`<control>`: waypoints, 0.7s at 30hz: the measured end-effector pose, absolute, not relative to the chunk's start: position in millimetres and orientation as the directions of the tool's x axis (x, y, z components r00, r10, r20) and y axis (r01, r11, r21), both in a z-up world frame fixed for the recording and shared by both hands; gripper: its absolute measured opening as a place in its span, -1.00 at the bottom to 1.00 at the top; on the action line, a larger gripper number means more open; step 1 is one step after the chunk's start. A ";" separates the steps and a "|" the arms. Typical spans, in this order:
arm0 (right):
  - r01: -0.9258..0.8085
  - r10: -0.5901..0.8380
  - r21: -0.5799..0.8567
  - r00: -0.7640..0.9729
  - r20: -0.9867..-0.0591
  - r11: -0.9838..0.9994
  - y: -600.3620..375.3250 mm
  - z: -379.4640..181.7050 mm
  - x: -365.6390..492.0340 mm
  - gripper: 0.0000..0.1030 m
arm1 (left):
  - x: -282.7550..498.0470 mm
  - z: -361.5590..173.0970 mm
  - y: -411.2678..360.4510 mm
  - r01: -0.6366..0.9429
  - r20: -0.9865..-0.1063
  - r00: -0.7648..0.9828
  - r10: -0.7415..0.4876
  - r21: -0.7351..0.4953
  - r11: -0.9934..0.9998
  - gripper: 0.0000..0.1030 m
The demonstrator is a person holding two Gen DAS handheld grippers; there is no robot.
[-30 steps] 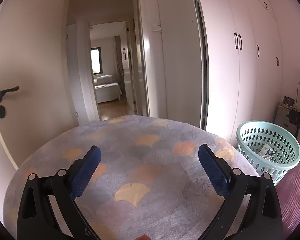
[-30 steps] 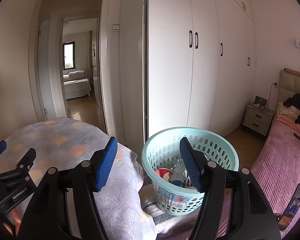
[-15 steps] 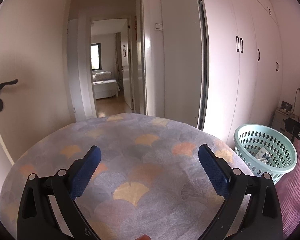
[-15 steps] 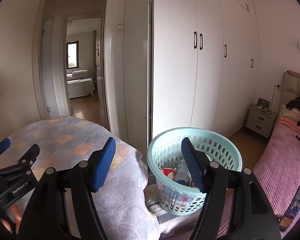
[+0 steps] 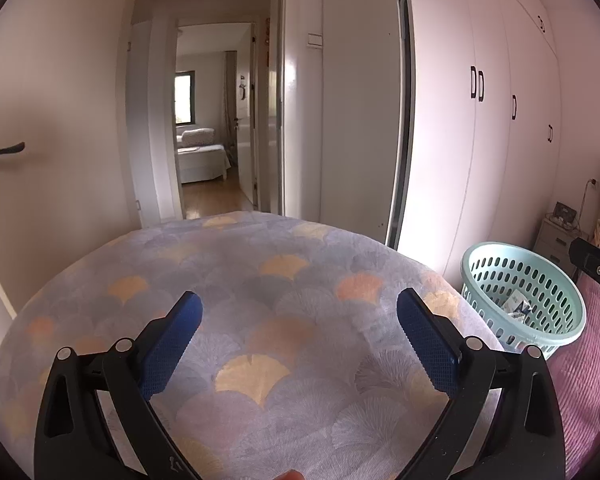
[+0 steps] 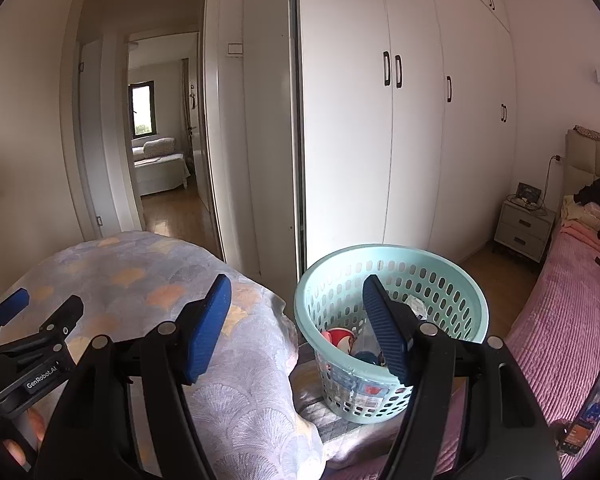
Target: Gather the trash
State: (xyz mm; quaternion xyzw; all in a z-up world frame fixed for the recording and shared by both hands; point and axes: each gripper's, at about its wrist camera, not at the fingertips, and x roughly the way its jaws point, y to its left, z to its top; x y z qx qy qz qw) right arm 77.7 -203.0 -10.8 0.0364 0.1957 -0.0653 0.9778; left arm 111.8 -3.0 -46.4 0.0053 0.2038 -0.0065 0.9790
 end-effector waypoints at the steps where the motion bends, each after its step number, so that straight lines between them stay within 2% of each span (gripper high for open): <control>1: 0.141 -0.113 0.044 0.915 -0.386 0.989 -201.6 -10.3 77.3 0.25 | 111.5 -46.2 -3.1 0.014 -0.398 0.917 -0.010 0.007 1.000 0.84; 21: 0.134 -0.111 0.034 0.916 -0.386 0.990 -194.7 -10.2 75.7 0.25 | 110.3 -45.4 0.0 0.010 -0.395 0.919 -0.017 -0.020 1.000 0.84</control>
